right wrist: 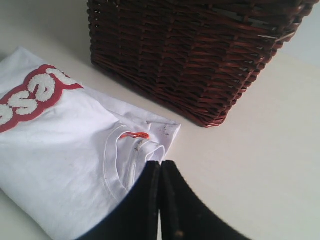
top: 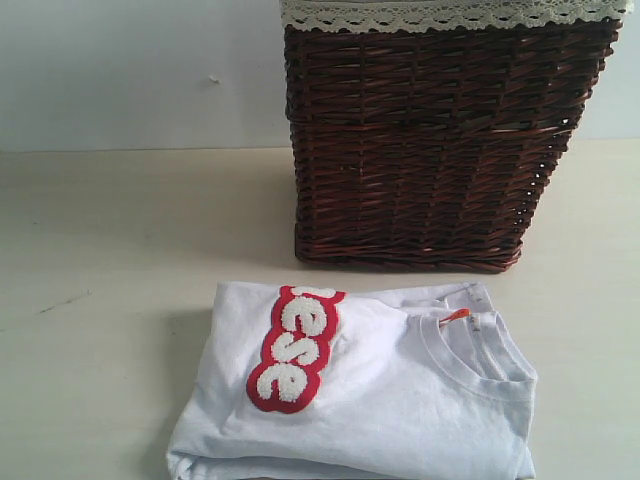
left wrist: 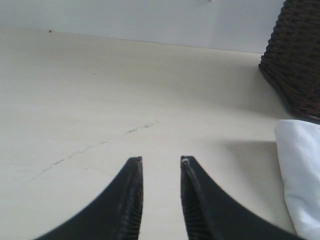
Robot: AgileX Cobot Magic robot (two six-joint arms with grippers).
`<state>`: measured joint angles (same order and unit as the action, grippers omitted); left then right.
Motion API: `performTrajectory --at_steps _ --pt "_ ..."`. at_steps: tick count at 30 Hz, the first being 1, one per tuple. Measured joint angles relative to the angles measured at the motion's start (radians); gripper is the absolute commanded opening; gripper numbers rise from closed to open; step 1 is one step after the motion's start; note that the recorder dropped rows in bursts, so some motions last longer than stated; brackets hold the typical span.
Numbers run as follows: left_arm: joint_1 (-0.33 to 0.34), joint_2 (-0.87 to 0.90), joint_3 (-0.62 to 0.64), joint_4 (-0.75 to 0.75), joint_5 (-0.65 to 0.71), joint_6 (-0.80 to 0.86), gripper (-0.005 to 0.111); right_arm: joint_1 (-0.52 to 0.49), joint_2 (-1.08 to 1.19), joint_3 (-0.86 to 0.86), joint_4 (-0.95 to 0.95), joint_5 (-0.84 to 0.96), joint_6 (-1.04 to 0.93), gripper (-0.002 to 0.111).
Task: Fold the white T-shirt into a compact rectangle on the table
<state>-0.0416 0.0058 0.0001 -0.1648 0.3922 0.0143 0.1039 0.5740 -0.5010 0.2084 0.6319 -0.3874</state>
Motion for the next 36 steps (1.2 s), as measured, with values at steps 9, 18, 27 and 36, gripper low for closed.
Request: performTrajectory --at_steps 9,18,27,36 --pt "0.0 0.0 0.0 0.0 0.0 0.0 0.028 -0.077 -0.157 0.001 0.002 -0.085 0.118 0.0" --pt "0.0 0.0 0.0 0.0 0.0 0.0 0.028 -0.185 -0.293 0.074 0.02 -0.112 0.213 0.0" --pt "0.0 0.0 0.0 0.0 0.0 0.0 0.028 -0.189 -0.308 0.135 0.047 -0.121 0.24 0.0" --pt "0.0 0.0 0.0 0.0 0.0 0.0 0.028 -0.189 -0.378 0.322 0.05 -0.192 0.263 0.0"
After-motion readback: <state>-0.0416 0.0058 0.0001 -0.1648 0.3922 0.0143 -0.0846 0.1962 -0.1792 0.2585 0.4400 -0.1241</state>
